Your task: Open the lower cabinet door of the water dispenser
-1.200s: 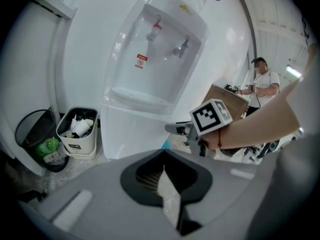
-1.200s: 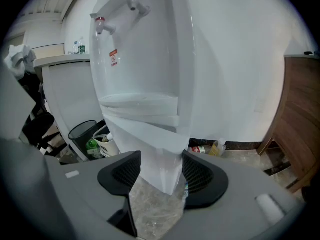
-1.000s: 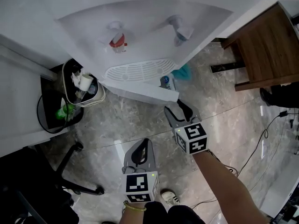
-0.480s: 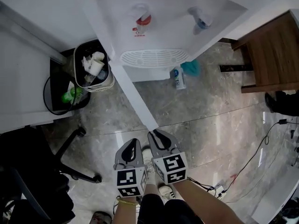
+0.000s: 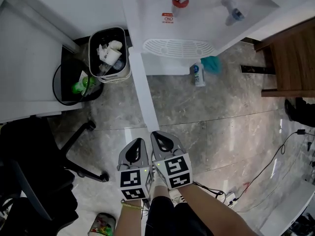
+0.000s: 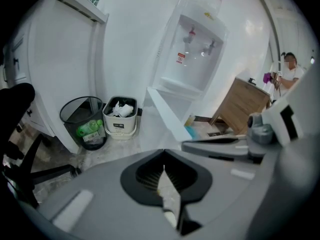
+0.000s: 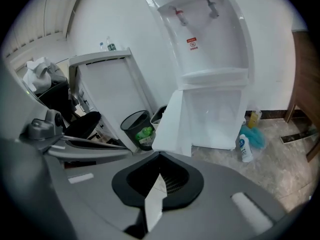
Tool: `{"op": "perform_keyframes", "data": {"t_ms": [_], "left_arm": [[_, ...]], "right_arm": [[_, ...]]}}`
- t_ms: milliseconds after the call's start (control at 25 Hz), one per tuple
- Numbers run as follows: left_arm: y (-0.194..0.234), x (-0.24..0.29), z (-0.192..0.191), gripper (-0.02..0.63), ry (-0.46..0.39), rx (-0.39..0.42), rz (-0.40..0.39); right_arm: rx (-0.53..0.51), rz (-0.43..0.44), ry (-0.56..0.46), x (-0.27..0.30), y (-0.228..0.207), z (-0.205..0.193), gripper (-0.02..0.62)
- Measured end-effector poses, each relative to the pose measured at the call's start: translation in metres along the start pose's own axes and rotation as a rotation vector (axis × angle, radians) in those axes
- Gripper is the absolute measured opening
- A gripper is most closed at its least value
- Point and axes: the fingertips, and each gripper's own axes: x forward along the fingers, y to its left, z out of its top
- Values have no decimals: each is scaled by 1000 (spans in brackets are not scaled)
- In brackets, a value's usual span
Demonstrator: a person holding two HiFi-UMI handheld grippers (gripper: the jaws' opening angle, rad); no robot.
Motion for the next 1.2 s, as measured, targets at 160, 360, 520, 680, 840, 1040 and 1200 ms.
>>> {"op": "perform_keyframes", "data": {"t_ms": [160,360,520,680,840,1040,1200], "left_arm": [[-6,-5,-1,8,2,-3,-6],[-20,-15,2,8,5,2,-19],[-32,-26,2,8,16,15,-26],[-42,-36,-2,8,30,17,-31],[-47,-42,-6,8,29,25,-35],[-51,-44,-8,8,40,35,-38],[-50,-44,-4,8,27,44,-39]], "right_arm": [[10,-1,6,-9,-4,1,-5],[15,1,23,-31,-5,-2,-5],[24,-18,36,-52,-13,-6,-5],[30,-31,50,-68,-19,-12,-5],[30,-34,52,-77,-19,-17,-5],[40,-42,49,-82,-21,-20,-5],[42,-51,51,-83,-23,-22,-5]]}}
